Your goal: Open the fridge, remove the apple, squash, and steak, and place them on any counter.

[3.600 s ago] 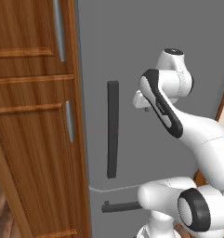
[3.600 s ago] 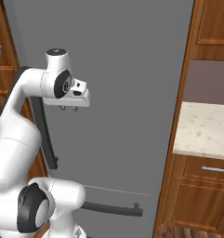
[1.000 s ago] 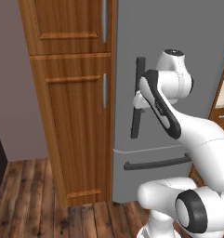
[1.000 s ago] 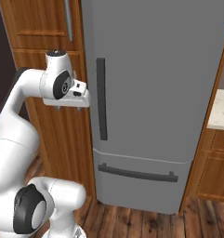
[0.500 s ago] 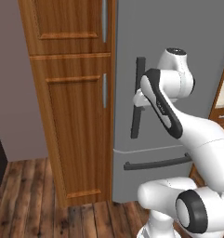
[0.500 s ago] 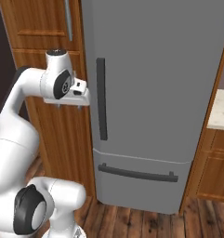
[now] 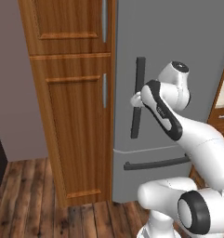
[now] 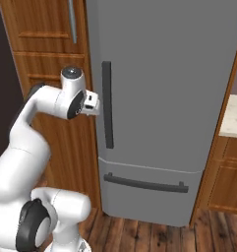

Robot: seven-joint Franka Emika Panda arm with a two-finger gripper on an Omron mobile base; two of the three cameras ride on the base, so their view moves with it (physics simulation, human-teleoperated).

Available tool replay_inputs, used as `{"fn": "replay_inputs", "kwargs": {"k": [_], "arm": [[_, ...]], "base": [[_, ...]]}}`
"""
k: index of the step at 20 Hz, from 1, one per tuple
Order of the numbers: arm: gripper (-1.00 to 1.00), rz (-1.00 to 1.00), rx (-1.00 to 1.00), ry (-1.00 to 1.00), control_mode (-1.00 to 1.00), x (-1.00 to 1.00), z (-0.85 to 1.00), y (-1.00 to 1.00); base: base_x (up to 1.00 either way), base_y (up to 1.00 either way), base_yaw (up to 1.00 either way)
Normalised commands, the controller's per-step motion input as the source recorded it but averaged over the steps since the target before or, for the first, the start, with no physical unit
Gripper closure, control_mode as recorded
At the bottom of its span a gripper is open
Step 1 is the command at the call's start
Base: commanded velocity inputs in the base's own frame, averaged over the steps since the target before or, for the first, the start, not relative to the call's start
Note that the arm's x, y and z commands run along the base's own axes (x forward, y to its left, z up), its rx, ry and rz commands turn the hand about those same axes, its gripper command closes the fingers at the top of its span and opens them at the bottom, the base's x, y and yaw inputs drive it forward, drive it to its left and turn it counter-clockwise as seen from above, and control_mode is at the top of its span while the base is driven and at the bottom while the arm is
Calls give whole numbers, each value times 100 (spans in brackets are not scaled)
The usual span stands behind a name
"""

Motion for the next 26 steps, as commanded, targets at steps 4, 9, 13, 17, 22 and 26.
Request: {"fn": "replay_inputs", "kwargs": {"k": [4,9,13,17,22,26], "arm": [[-100,-7,0,18,-100,83,0,0],[-100,-13,0,7,-100,68,0,-12],[-100,-10,3,1,-100,61,-1,-34],[-100,-5,4,0,-100,59,-10,-42],[-100,0,2,-4,-100,45,-32,-23],[-100,0,3,-17,-100,14,-40,-2]], "base": [[0,0,0],[0,0,0],[0,0,0],[0,0,0],[0,0,0],[0,0,0]]}}
